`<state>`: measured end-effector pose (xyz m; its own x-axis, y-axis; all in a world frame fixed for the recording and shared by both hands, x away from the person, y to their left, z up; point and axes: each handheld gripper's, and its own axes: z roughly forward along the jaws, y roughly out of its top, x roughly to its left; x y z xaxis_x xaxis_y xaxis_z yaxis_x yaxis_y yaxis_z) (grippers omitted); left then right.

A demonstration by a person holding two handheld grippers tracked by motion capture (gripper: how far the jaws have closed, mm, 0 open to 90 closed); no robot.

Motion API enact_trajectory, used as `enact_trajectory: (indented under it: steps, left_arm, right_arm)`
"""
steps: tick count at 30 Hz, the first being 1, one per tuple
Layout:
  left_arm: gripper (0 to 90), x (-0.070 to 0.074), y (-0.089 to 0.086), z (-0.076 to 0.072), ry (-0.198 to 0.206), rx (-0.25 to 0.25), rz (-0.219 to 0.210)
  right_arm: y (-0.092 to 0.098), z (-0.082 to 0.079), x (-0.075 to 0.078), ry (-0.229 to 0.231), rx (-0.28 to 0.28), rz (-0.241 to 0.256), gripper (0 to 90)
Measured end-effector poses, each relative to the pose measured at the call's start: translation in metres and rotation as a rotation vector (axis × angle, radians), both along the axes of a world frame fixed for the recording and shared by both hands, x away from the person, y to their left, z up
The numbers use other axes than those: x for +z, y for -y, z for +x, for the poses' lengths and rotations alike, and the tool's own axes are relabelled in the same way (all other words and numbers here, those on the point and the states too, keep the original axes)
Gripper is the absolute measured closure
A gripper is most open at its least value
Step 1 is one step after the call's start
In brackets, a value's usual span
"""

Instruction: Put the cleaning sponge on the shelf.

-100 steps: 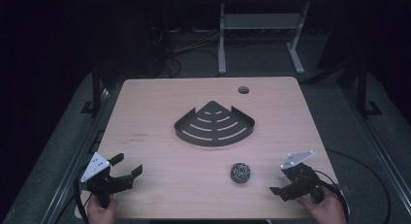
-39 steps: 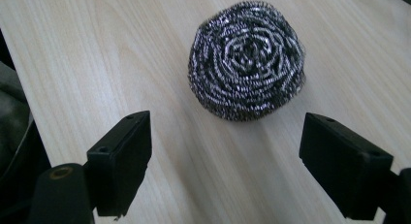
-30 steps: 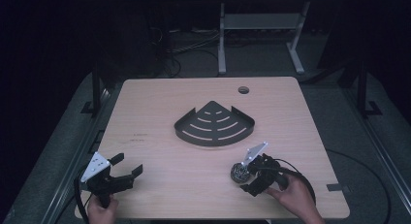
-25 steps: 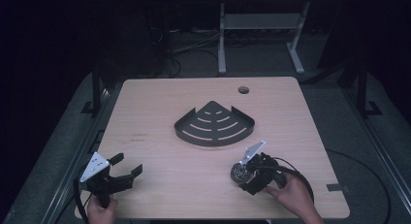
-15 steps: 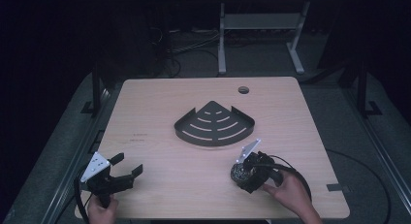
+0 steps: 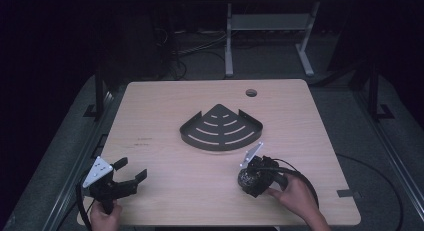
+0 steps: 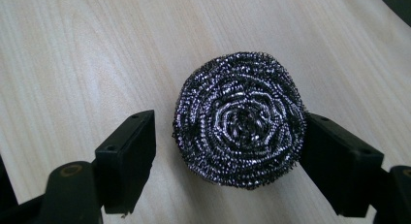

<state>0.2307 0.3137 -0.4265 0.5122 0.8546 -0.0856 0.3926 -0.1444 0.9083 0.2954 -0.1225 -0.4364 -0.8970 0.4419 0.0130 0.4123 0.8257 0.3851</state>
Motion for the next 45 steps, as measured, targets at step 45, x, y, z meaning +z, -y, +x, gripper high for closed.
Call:
enact_trajectory:
  steps: [45]
  left_arm:
    - [13.7,0.001,-0.001,0.000,0.001,0.004,-0.007]
  right_arm:
    - [-0.019,0.019,0.024,-0.027,0.069,0.005,33.7]
